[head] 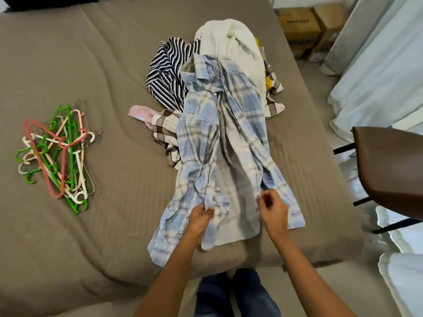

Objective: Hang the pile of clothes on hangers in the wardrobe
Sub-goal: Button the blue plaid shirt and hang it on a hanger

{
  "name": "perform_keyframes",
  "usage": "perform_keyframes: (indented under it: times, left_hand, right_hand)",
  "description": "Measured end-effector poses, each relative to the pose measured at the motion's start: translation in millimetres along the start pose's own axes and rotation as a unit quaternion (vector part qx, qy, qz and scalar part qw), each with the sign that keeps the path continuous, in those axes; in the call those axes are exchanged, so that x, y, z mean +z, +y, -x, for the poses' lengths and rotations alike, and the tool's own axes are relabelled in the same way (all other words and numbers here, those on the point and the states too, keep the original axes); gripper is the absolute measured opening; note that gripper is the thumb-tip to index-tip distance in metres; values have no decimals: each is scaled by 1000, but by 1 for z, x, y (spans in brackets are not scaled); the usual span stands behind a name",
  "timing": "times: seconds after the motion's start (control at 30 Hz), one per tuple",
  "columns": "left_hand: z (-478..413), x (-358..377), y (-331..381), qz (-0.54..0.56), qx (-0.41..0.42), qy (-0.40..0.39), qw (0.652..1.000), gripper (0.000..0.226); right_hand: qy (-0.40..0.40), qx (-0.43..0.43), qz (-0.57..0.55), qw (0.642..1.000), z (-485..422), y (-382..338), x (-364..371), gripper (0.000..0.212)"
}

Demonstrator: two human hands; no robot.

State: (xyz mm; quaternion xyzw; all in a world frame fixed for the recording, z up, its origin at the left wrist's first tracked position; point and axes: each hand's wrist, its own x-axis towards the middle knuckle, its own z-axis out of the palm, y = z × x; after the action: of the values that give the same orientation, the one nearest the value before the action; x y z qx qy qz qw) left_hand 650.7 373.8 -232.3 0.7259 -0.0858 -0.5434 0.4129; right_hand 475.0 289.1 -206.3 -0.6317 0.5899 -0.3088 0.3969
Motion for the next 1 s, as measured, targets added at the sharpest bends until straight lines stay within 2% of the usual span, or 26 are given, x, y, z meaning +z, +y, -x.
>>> perform_keyframes:
  times: [0.07, 0.13, 0.2, 0.27, 0.43, 0.53, 0.57, 0.67, 0.8, 1.0]
  left_hand:
    - [8, 3, 5, 24, -5, -9, 1000, 21]
    - [18, 8, 11, 43, -6, -19, 999, 20]
    - [29, 15, 17, 56, 0, -21, 998, 21]
    - [39, 20, 19, 78, 1, -15, 997, 22]
    - [71, 29, 25, 133, -23, -16, 991, 25]
    - [86, 29, 29, 95, -33, -35, 994, 35]
    - [90, 28, 30, 83, -29, -35, 996, 38]
    - [96, 26, 27, 62, -7, -28, 998, 20]
    - [99, 22, 24, 69, 23, -20, 997, 33]
    - [106, 16, 11, 47, 59, 0, 997, 13]
  right_hand:
    - [-71, 58, -44, 995, 1, -3, 6, 25]
    - [-137, 78, -38, 987, 3, -5, 14, 25]
    - [-180, 82, -33, 980, 7, -8, 15, 23]
    - [-202, 89, -35, 975, 10, -10, 12, 30]
    - [-216, 136, -101, 962, 21, -21, -7, 22]
    - [-217, 167, -145, 951, 28, -25, -15, 19]
    - [-220, 168, -148, 949, 30, -26, -18, 19]
    - [-233, 167, -163, 944, 37, -31, -24, 13]
    - [-238, 162, -159, 945, 47, -38, -27, 13]
    - [-148, 103, -131, 975, 71, -43, -21, 16]
